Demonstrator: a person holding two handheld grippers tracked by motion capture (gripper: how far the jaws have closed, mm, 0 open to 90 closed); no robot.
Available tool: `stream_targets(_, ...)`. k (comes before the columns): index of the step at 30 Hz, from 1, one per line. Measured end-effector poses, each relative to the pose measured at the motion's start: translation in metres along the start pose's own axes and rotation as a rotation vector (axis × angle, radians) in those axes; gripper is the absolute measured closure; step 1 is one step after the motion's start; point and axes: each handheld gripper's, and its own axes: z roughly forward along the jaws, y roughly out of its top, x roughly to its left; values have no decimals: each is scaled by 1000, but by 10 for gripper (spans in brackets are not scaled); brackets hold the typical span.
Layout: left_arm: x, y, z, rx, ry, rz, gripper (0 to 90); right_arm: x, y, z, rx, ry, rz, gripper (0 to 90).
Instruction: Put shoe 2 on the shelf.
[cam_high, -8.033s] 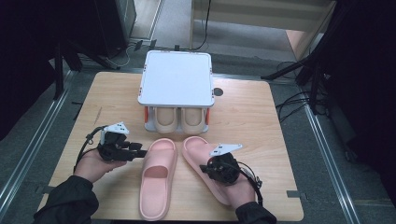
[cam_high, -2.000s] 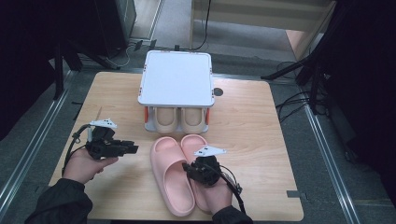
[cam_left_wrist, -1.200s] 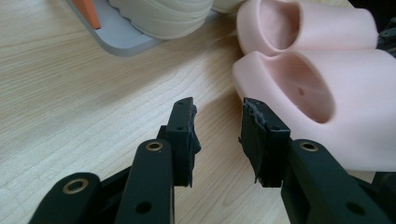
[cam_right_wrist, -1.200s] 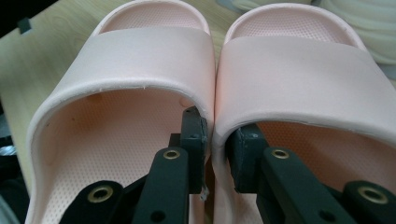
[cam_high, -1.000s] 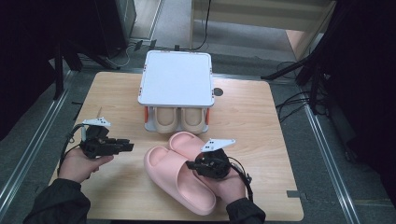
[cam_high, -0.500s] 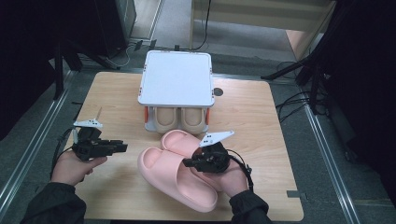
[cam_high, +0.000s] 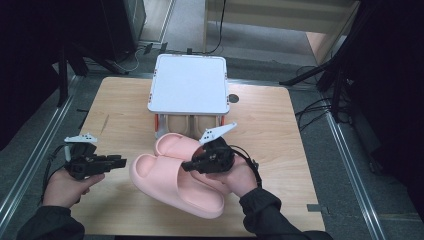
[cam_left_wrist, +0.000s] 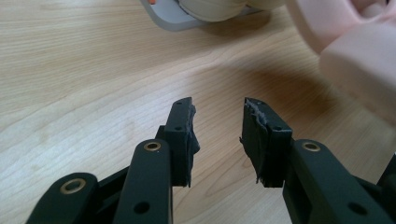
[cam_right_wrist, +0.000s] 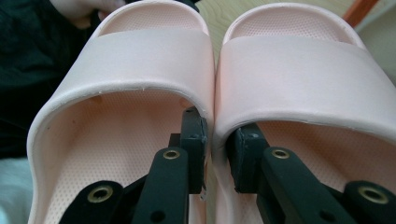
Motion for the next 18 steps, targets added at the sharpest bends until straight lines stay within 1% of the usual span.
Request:
stream_targets(7,2,-5,-4,-7,8,-14,632,4,37,-7,8,28,-12,787)
stream_targets(15,2,-6,-5,-7,7,-18,630,7,69,-20,-9,35,-4,787)
stream_targets(18,3,-6,-4,2,7,-16,628,6,80,-26,-23,25,2,786)
